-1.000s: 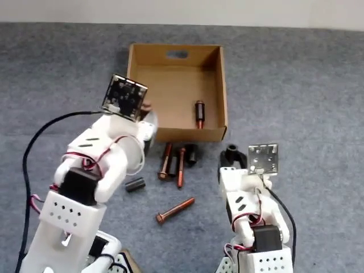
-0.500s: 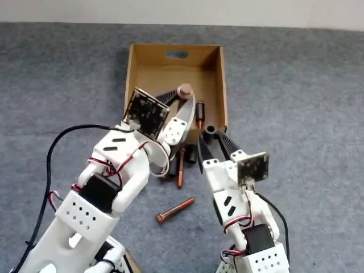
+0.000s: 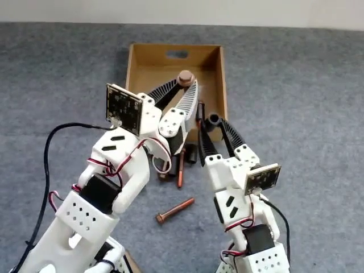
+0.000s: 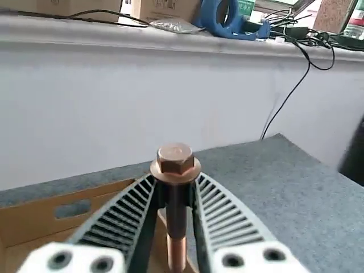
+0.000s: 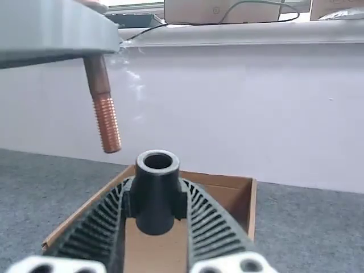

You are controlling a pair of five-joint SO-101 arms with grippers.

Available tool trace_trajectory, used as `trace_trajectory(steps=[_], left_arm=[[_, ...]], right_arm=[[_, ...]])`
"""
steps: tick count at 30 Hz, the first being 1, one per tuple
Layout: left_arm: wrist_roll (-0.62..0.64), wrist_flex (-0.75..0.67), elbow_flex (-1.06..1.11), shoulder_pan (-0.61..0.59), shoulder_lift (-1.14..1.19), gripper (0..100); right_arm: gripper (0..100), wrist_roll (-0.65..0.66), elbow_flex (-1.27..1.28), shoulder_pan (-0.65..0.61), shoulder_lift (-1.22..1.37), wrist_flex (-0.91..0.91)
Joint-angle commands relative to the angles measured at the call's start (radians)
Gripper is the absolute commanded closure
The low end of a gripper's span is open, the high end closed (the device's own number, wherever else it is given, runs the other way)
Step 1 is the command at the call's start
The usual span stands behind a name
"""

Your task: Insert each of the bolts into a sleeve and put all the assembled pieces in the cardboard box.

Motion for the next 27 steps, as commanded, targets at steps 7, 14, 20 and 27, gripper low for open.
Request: trace_trajectory(steps=[7, 14, 20, 27], left_arm=[[0.006, -0.064, -0.007, 0.093, -0.018, 99], [0.006, -0.236, 0.067, 0.102, -0.018, 99], [0.008, -0.272, 0.079, 0.105, -0.016, 99], [0.008, -0.267, 0.079, 0.173, -0.015, 99]], right_arm=[[99.1, -0.009, 0.127, -0.007, -0.008, 0.035], [99.1, -0.009, 0.127, -0.007, -0.008, 0.035], [99.1, -0.009, 0.127, -0.007, -0.008, 0.035], [99.1, -0.009, 0.127, -0.005, -0.008, 0.035]])
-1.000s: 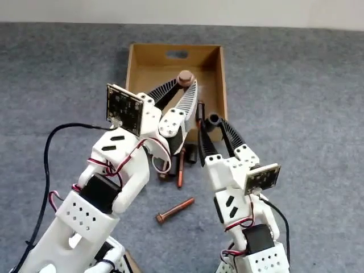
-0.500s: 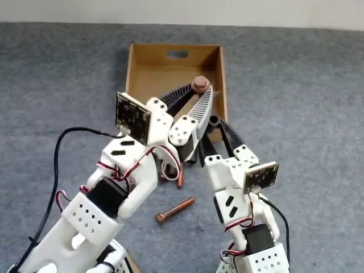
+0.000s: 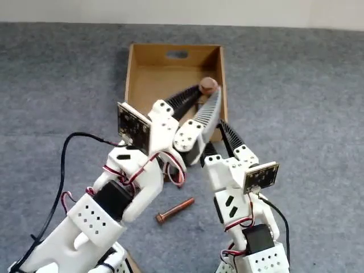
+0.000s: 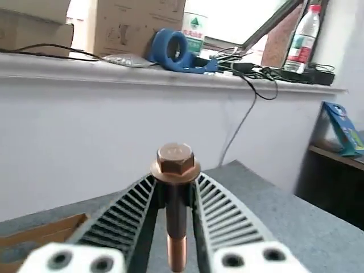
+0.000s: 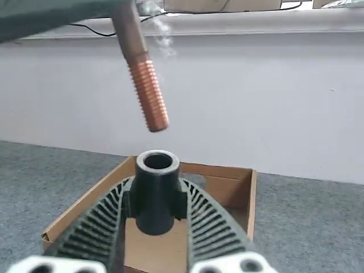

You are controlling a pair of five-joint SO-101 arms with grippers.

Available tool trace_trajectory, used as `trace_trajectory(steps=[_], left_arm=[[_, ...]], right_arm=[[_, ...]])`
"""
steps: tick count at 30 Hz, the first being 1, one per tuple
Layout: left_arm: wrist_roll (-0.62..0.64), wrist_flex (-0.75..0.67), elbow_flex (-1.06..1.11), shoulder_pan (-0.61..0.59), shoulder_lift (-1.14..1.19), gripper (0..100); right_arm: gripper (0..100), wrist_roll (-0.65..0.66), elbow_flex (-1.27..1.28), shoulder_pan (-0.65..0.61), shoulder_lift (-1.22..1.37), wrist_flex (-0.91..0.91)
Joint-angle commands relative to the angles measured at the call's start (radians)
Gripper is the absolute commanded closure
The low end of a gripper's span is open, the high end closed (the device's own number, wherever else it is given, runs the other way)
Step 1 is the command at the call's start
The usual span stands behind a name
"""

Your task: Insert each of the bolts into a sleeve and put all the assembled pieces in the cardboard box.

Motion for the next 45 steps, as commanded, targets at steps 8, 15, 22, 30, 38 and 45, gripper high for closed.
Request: trace_trajectory(steps=[8, 15, 22, 30, 38, 45], left_arm=[[0.003, -0.023, -0.010, 0.021, -0.015, 99], [-0.141, 0.011, 0.005, 0.028, -0.015, 99], [-0.143, 0.049, -0.012, 0.019, 0.030, 99], [-0.144, 0.253, -0.199, 0.019, 0.231, 99], [-0.140, 0.433, -0.329, 0.002, 0.259, 99], [-0.140, 0.440, -0.303, -0.024, 0.302, 99]], right_arm=[[99.1, -0.009, 0.127, -0.005, -0.008, 0.002], [99.1, -0.009, 0.127, -0.005, -0.008, 0.002], [99.1, -0.009, 0.127, -0.005, -0.008, 0.002], [99.1, -0.009, 0.127, -0.005, -0.008, 0.002], [99.1, -0.009, 0.127, -0.004, -0.008, 0.002], [99.1, -0.009, 0.127, -0.004, -0.008, 0.002]])
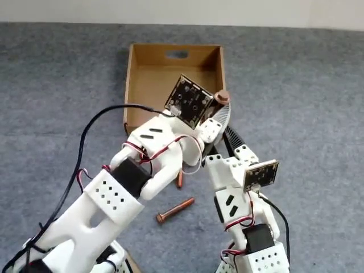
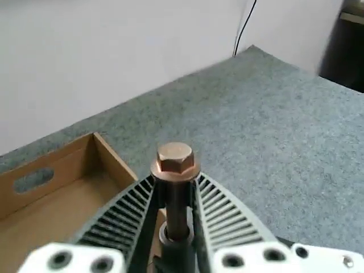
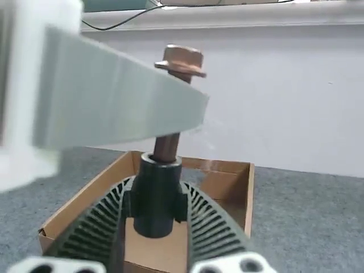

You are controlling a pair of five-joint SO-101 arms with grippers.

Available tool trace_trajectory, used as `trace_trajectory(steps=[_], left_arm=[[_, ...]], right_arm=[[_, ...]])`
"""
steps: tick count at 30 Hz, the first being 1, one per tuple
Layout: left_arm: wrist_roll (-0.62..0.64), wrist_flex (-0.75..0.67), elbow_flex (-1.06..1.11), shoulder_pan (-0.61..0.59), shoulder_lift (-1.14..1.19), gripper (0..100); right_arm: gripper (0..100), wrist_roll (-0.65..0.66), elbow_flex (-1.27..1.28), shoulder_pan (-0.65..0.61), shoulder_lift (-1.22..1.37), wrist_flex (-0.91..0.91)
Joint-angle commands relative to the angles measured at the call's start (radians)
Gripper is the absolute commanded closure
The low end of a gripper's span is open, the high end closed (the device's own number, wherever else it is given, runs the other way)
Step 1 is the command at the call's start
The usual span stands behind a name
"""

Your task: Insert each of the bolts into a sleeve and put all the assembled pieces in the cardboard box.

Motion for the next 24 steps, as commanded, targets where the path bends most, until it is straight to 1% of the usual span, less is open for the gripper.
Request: trace_trajectory(steps=[1, 3, 7, 9, 14, 18, 24], left_arm=[[-0.008, 0.025, -0.015, -0.024, 0.007, 99], [-0.009, 0.063, -0.018, -0.024, -0.002, 97], [-0.008, 0.123, -0.039, -0.024, -0.038, 86], [-0.008, 0.129, -0.035, -0.024, -0.061, 82], [-0.009, 0.141, 0.024, -0.024, -0.131, 83], [-0.011, 0.143, 0.091, -0.031, -0.240, 83], [-0.011, 0.141, 0.197, -0.122, -0.343, 83]], right_arm=[[99.1, -0.008, 0.127, -0.005, -0.012, 0.001], [99.1, -0.008, 0.127, -0.005, -0.013, 0.001], [99.1, -0.008, 0.127, -0.005, -0.013, 0.001], [99.1, -0.008, 0.127, -0.005, -0.013, 0.001], [99.1, -0.008, 0.127, -0.005, -0.013, 0.001], [99.1, -0.008, 0.127, -0.005, -0.013, 0.001], [99.1, -0.008, 0.127, -0.005, -0.012, 0.004]])
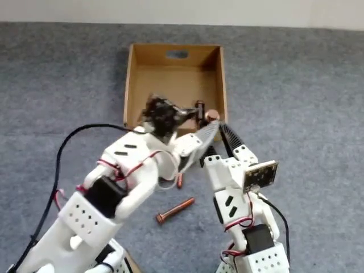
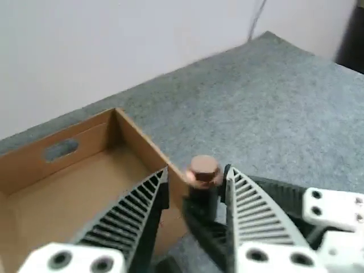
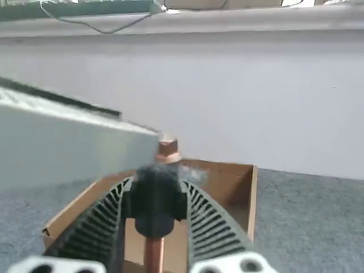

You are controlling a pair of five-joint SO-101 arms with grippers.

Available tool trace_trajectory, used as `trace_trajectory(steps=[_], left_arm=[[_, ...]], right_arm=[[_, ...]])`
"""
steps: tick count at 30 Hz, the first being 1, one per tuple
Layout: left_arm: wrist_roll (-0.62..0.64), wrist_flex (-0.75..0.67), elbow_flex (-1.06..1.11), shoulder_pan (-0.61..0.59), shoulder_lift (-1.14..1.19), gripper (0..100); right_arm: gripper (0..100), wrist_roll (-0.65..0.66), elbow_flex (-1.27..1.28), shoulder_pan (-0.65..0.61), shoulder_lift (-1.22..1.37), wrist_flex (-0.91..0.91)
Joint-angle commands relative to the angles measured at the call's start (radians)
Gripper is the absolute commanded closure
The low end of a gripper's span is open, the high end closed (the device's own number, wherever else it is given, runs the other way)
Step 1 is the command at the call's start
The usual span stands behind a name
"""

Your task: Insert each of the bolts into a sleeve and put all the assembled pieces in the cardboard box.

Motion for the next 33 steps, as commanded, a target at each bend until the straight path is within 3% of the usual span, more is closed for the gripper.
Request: trace_trajectory(steps=[1, 11, 16, 19, 24, 29, 33], left_arm=[[-0.006, 0.000, 0.038, -0.062, -0.053, 83], [-0.064, 0.020, 0.260, -0.433, -0.173, 83], [-0.130, 0.017, 0.449, -0.619, -0.219, 99], [-0.130, 0.017, 0.530, -0.708, -0.262, 97], [-0.130, -0.003, 0.676, -0.736, -0.367, 99], [-0.135, -0.100, 0.872, -0.737, -0.516, 99], [-0.135, -0.035, 0.892, -0.737, -0.645, 99]], right_arm=[[99.1, -0.008, 0.127, -0.001, -0.010, -0.002], [99.1, -0.008, 0.127, -0.001, -0.010, 0.019], [99.1, -0.008, 0.127, -0.002, -0.012, 0.081], [99.1, -0.008, 0.120, -0.002, -0.012, 0.110], [99.1, -0.006, 0.030, -0.002, -0.010, 0.243], [99.1, 0.097, -0.157, -0.002, -0.010, 0.354], [99.1, 0.110, -0.328, -0.001, -0.007, 0.414]])
